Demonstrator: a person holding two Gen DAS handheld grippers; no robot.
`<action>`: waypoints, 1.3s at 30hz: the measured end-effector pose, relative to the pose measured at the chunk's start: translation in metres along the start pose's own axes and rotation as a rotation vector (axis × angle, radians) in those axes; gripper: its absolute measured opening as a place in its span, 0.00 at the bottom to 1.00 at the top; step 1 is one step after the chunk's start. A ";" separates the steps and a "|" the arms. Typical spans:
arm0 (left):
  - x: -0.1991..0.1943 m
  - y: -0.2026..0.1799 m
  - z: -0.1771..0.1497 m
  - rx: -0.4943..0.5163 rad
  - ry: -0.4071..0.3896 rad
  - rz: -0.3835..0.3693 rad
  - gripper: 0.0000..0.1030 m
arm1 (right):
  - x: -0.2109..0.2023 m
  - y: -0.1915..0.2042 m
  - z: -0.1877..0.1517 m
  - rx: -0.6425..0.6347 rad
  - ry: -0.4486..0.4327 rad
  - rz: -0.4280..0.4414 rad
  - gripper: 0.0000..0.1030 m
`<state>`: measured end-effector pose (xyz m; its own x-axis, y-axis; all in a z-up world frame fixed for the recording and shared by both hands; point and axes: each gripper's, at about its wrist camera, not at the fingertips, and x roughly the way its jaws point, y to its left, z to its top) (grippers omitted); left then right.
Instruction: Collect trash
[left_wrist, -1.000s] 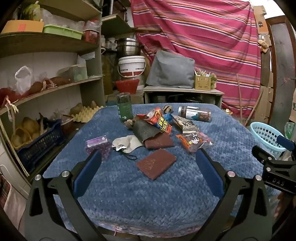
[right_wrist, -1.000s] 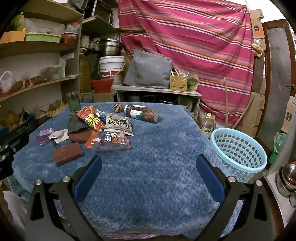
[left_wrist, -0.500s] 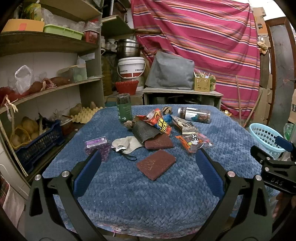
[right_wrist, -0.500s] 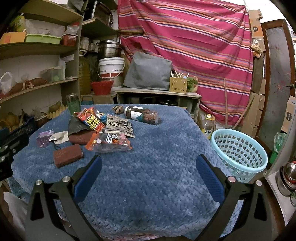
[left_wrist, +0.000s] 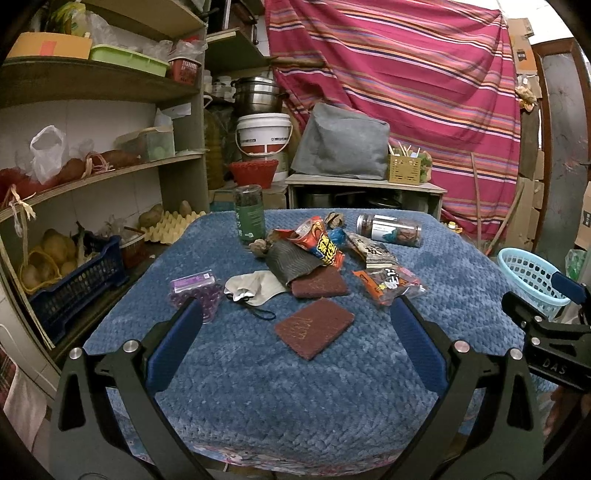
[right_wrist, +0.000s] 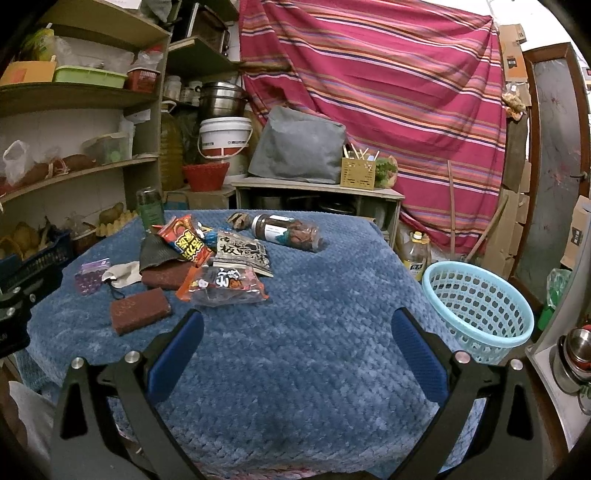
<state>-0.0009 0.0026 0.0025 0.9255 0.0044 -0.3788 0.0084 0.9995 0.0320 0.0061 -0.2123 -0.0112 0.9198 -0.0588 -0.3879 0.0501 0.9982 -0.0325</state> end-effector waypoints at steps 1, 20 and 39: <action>0.000 0.000 0.000 0.000 0.000 -0.001 0.95 | 0.000 0.000 0.000 0.000 0.000 0.000 0.96; 0.000 0.001 0.000 -0.003 0.000 -0.001 0.95 | -0.002 -0.002 0.000 -0.003 -0.003 -0.009 0.96; -0.001 0.002 0.001 -0.005 0.000 -0.003 0.95 | -0.004 -0.006 0.002 -0.009 -0.008 -0.018 0.96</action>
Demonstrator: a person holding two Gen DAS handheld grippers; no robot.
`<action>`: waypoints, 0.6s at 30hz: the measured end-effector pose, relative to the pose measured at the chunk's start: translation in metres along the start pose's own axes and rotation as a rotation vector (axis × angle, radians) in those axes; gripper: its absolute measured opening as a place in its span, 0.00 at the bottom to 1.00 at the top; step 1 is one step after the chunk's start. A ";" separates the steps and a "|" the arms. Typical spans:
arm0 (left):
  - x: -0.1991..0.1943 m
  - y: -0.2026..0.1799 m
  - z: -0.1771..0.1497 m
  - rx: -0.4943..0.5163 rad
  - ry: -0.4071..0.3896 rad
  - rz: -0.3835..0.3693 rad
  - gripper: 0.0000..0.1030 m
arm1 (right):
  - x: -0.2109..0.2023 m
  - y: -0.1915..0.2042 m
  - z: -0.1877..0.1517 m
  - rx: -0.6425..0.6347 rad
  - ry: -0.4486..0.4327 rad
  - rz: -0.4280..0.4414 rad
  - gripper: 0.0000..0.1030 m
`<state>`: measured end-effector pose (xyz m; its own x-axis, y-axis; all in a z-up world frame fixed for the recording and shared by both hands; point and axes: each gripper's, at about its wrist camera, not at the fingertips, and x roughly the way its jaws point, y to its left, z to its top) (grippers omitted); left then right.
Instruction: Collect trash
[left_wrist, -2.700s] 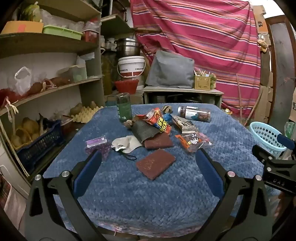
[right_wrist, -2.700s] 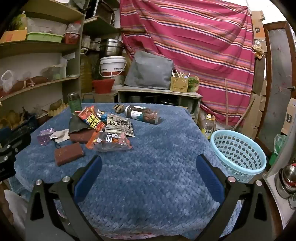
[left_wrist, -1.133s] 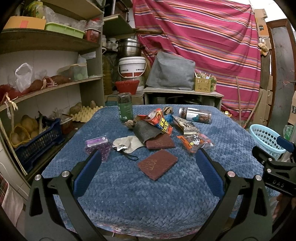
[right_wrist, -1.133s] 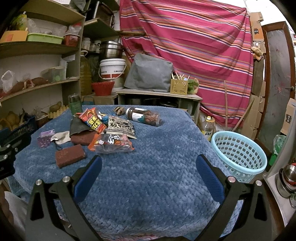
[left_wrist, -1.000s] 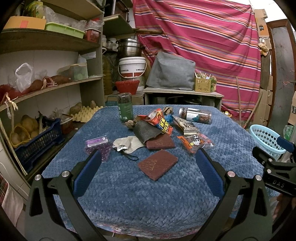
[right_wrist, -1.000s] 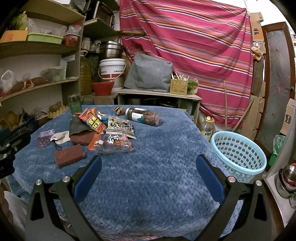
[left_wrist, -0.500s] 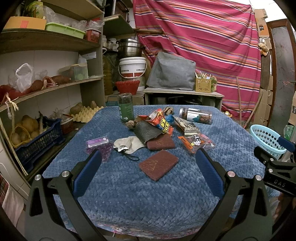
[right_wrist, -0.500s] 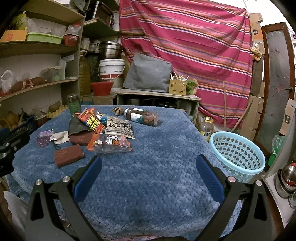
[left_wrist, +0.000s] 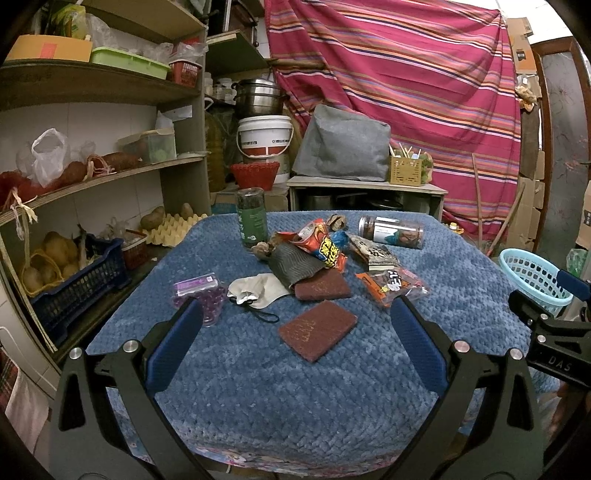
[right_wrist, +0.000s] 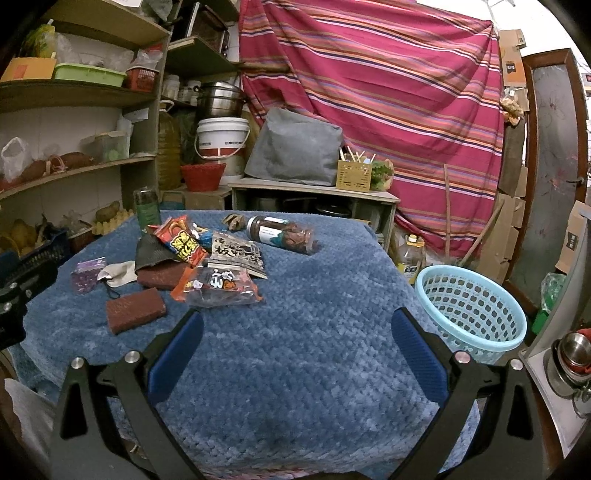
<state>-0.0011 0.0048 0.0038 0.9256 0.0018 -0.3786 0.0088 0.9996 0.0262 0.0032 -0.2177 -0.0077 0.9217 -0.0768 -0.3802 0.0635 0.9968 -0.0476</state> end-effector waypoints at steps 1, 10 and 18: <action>0.000 0.000 0.000 0.000 0.000 0.000 0.95 | 0.000 0.001 0.000 0.001 0.000 0.000 0.96; -0.001 0.002 0.000 -0.002 0.000 -0.001 0.95 | 0.000 0.001 0.000 0.003 0.000 0.002 0.96; 0.000 0.004 0.000 -0.003 -0.002 0.008 0.95 | 0.003 -0.001 0.000 -0.001 0.009 -0.001 0.96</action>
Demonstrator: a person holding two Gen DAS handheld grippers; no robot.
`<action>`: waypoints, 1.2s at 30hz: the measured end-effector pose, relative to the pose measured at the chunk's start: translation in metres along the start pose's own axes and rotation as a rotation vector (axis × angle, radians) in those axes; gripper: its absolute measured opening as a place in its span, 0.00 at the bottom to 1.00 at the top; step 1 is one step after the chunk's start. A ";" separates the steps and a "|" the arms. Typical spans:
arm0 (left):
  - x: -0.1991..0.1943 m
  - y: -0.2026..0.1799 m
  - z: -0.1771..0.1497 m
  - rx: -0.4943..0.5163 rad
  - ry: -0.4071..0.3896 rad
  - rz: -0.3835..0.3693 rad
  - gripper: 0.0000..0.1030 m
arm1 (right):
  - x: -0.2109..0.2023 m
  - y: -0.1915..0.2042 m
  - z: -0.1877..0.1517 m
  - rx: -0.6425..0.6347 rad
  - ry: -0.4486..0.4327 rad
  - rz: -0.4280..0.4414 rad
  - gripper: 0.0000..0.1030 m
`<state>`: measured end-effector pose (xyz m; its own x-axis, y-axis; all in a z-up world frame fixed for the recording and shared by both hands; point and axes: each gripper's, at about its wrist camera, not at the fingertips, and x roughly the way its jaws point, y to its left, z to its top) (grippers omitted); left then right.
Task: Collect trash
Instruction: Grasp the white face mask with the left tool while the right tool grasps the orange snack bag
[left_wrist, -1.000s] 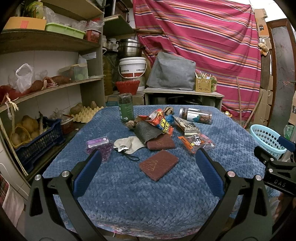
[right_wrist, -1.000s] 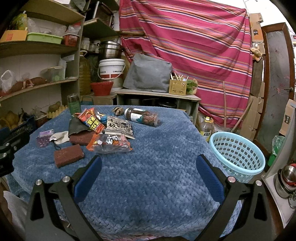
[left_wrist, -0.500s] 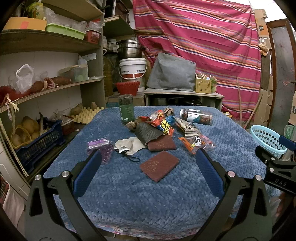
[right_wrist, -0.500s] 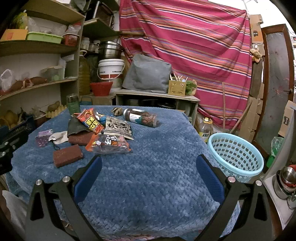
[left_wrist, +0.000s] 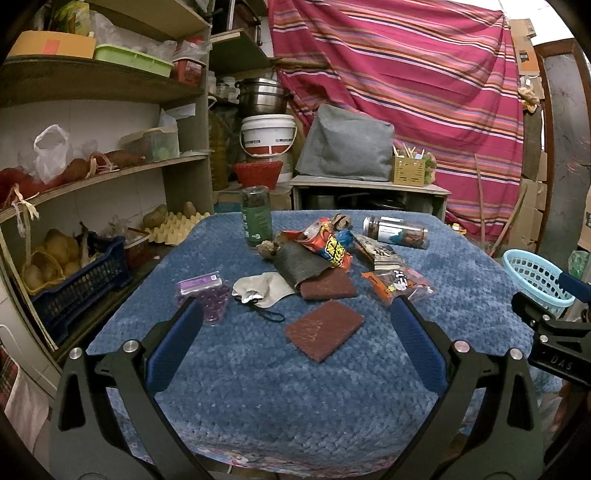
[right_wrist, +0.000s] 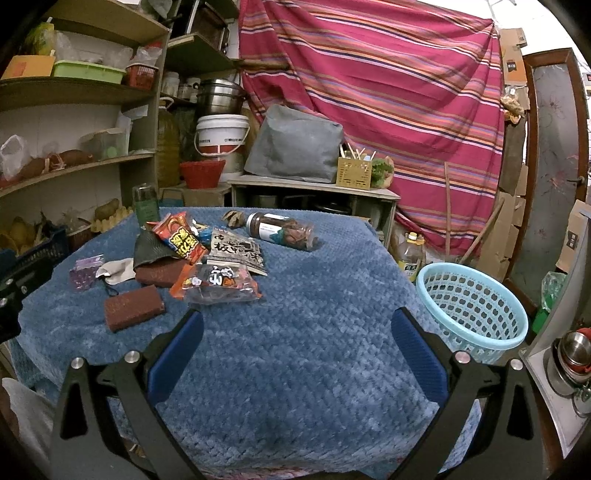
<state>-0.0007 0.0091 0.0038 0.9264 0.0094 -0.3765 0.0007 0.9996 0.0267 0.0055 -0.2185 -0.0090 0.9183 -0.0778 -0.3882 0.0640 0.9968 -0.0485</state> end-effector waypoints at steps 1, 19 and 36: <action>0.000 0.002 0.000 -0.002 0.002 0.000 0.95 | 0.001 0.001 0.000 0.000 0.001 -0.001 0.96; 0.054 0.028 0.002 -0.042 0.090 0.001 0.95 | 0.038 0.000 0.012 -0.013 0.043 0.011 0.96; 0.140 0.068 0.028 -0.047 0.133 0.053 0.95 | 0.120 0.068 0.042 -0.152 0.161 0.101 0.96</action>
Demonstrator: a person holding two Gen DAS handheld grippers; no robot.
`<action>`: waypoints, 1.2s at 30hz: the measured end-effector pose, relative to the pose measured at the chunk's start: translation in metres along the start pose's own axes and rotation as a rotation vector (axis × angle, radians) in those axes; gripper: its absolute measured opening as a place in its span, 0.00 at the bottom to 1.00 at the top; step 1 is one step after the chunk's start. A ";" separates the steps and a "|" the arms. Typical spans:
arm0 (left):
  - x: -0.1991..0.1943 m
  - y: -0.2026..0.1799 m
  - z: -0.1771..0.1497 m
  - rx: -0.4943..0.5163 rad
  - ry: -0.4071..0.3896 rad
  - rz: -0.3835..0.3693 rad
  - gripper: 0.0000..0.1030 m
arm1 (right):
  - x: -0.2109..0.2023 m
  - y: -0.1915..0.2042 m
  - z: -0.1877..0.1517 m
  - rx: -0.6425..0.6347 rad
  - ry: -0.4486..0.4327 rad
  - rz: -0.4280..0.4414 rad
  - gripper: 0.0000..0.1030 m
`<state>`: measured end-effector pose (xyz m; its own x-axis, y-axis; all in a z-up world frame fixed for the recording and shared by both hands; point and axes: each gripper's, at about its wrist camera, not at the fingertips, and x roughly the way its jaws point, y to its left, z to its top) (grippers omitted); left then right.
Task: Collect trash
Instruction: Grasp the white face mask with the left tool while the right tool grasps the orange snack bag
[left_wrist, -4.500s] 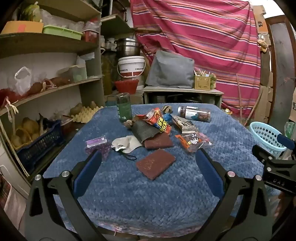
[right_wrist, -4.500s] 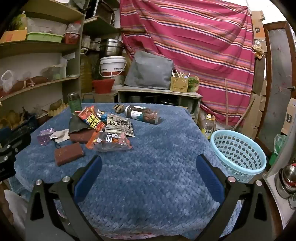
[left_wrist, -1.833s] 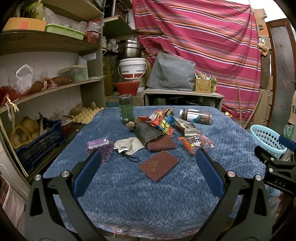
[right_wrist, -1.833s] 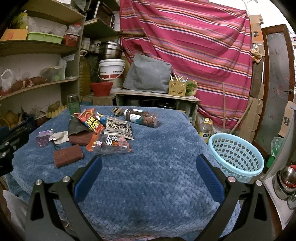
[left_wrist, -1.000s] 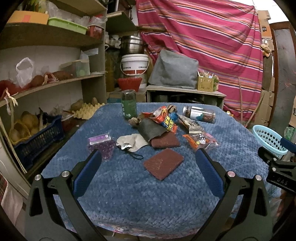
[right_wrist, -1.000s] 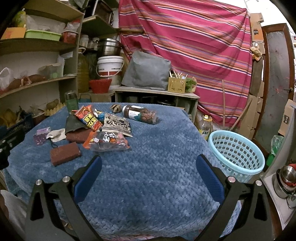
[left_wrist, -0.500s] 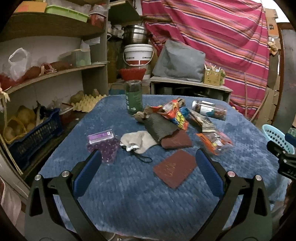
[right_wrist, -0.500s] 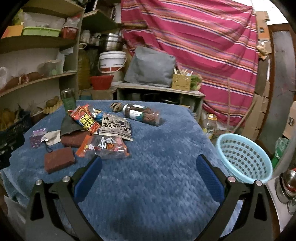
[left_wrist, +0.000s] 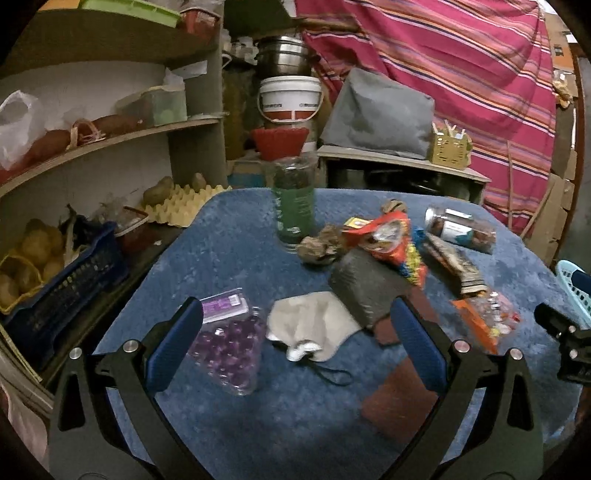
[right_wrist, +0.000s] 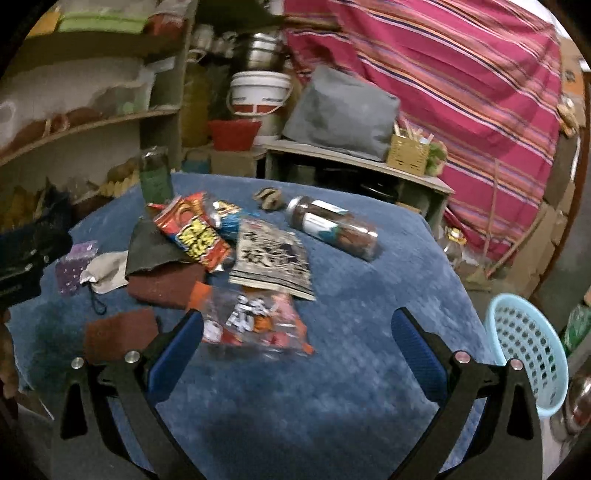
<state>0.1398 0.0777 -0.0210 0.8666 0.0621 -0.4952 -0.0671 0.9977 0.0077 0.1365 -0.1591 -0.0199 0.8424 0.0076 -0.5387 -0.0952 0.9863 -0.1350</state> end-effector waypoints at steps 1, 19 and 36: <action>0.004 0.004 -0.003 -0.003 0.008 0.005 0.95 | 0.004 0.004 0.001 -0.008 0.009 0.002 0.96; 0.058 0.010 -0.012 -0.012 0.172 -0.088 0.93 | 0.072 0.011 -0.002 -0.037 0.188 0.023 0.94; 0.092 -0.004 -0.013 0.016 0.292 -0.153 0.24 | 0.066 -0.035 -0.008 0.039 0.191 0.000 0.94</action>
<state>0.2136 0.0795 -0.0777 0.6873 -0.0965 -0.7199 0.0627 0.9953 -0.0735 0.1918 -0.1939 -0.0573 0.7259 -0.0199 -0.6875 -0.0718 0.9919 -0.1045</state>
